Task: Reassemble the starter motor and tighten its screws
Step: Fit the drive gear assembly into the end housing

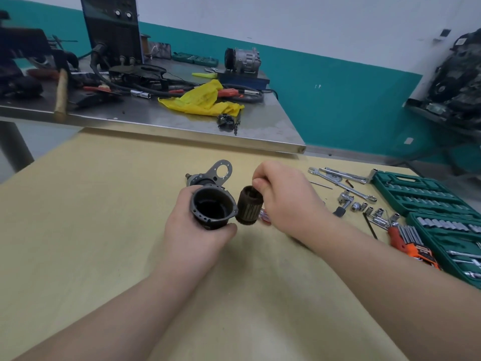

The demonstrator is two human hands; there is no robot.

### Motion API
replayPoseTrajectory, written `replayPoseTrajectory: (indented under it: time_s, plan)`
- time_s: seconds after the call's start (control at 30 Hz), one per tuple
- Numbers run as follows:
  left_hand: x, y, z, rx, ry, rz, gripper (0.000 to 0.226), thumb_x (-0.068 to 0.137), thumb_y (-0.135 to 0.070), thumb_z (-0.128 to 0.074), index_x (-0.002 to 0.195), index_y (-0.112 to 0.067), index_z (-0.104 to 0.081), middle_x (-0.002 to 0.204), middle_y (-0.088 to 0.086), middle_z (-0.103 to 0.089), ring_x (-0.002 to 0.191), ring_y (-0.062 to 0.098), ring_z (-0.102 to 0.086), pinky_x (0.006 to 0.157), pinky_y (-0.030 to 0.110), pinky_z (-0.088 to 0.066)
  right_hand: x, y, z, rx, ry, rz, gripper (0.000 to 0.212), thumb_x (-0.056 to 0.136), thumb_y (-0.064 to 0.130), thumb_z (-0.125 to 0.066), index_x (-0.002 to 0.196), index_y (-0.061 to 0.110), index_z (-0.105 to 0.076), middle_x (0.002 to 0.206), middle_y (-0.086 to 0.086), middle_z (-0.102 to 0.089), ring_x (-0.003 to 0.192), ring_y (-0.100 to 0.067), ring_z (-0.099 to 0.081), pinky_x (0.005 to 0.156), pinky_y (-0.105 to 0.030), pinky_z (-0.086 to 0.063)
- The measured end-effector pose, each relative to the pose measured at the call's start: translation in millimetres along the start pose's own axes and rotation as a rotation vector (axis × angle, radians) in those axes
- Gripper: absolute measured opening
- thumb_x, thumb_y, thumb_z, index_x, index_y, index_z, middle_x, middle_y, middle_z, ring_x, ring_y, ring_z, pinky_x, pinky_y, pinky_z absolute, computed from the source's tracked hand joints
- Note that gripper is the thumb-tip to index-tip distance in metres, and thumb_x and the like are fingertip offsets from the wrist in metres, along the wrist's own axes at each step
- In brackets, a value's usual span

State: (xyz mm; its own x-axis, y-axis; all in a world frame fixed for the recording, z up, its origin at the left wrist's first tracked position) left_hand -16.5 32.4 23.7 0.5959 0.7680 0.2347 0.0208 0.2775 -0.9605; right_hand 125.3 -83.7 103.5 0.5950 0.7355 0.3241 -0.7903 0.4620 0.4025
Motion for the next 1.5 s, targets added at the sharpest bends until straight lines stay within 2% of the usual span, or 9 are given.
replayPoseTrajectory:
  time_s: [0.17, 0.43, 0.57, 0.83, 0.97, 1.13, 1.3, 1.4, 1.5]
  plan:
    - [0, 1, 1, 0.0, 0.022, 0.007, 0.066, 0.066, -0.012, -0.095, 0.11, -0.046, -0.06, 0.106, -0.027, -0.071, 0.098, -0.006, -0.067, 0.073, 0.014, -0.048, 20, 26, 44, -0.029, -0.086, 0.078, 0.01, 0.109, 0.023, -0.055, 0.101, 0.022, -0.062, 0.099, 0.003, -0.061, 0.092, -0.019, -0.052, 0.076, -0.031, -0.035]
    - [1, 0, 2, -0.017, 0.026, 0.009, 0.066, 0.067, -0.017, -0.094, 0.11, -0.052, -0.058, 0.108, -0.026, -0.071, 0.099, -0.004, -0.068, 0.079, 0.024, -0.051, 33, 63, 72, -0.014, -0.03, 0.168, 0.013, 0.11, 0.027, -0.055, 0.098, 0.032, -0.057, 0.089, 0.018, -0.054, 0.084, -0.007, -0.052, 0.065, -0.029, -0.038]
    - [1, 0, 1, -0.015, 0.032, -0.003, 0.067, 0.068, -0.014, -0.094, 0.108, -0.053, -0.058, 0.106, -0.024, -0.073, 0.099, -0.003, -0.069, 0.077, 0.016, -0.049, 29, 70, 65, 0.017, -0.011, 0.2, 0.013, 0.11, 0.025, -0.056, 0.099, 0.031, -0.058, 0.089, 0.018, -0.054, 0.083, -0.003, -0.051, 0.064, -0.024, -0.037]
    - [1, -1, 1, -0.019, 0.03, 0.0, 0.061, 0.07, -0.006, -0.091, 0.109, -0.042, -0.06, 0.1, -0.022, -0.076, 0.093, 0.0, -0.071, 0.07, 0.012, -0.049, 20, 76, 41, 0.036, 0.017, 0.235, 0.015, 0.108, 0.023, -0.058, 0.094, 0.03, -0.055, 0.096, 0.007, -0.059, 0.093, -0.018, -0.053, 0.076, -0.032, -0.037]
    - [-1, -3, 2, -0.022, 0.044, 0.014, 0.059, 0.071, -0.007, -0.09, 0.108, -0.041, -0.06, 0.099, -0.02, -0.076, 0.09, 0.002, -0.072, 0.071, 0.021, -0.05, 18, 76, 32, 0.059, 0.043, 0.232, 0.015, 0.107, 0.023, -0.058, 0.094, 0.03, -0.055, 0.099, 0.006, -0.061, 0.096, -0.02, -0.055, 0.08, -0.036, -0.044]
    - [-2, -6, 3, -0.008, 0.039, 0.013, 0.056, 0.071, -0.009, -0.088, 0.106, -0.042, -0.059, 0.097, -0.022, -0.074, 0.087, 0.001, -0.07, 0.062, 0.01, -0.048, 16, 73, 25, 0.036, 0.07, 0.228, 0.014, 0.108, 0.022, -0.057, 0.096, 0.029, -0.055, 0.101, 0.004, -0.062, 0.099, -0.022, -0.056, 0.086, -0.04, -0.048]
    - [0, -7, 3, 0.001, 0.046, 0.022, 0.055, 0.075, -0.008, -0.086, 0.108, -0.039, -0.056, 0.099, -0.028, -0.068, 0.086, 0.0, -0.066, 0.062, 0.009, -0.047, 13, 72, 18, 0.025, 0.089, 0.213, 0.01, 0.109, 0.023, -0.056, 0.101, 0.023, -0.061, 0.097, 0.008, -0.055, 0.092, -0.02, -0.054, 0.069, -0.035, -0.045]
    - [1, -6, 2, 0.007, 0.045, 0.021, 0.055, 0.074, -0.007, -0.085, 0.108, -0.038, -0.055, 0.098, -0.028, -0.067, 0.084, 0.0, -0.066, 0.06, 0.009, -0.046, 13, 73, 17, 0.026, 0.092, 0.22, 0.01, 0.109, 0.021, -0.056, 0.099, 0.025, -0.058, 0.104, 0.004, -0.061, 0.1, -0.023, -0.056, 0.088, -0.041, -0.049]
    - [3, -5, 2, 0.002, 0.049, 0.029, 0.056, 0.074, -0.007, -0.085, 0.108, -0.04, -0.055, 0.095, -0.025, -0.068, 0.083, 0.003, -0.066, 0.058, 0.012, -0.047, 13, 74, 16, 0.04, 0.094, 0.228, 0.01, 0.109, 0.02, -0.056, 0.1, 0.023, -0.058, 0.106, 0.002, -0.062, 0.102, -0.024, -0.056, 0.093, -0.043, -0.048]
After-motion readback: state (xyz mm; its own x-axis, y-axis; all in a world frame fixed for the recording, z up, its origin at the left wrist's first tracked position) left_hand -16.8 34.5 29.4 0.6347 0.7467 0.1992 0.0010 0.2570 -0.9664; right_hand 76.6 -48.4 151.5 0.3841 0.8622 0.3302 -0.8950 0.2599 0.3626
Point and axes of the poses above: each hand's wrist, its own x-axis towards the middle knuckle, its own z-axis out of the back of the hand, y = z × x, the point moved 3 cm from there along x, towards the middle knuckle
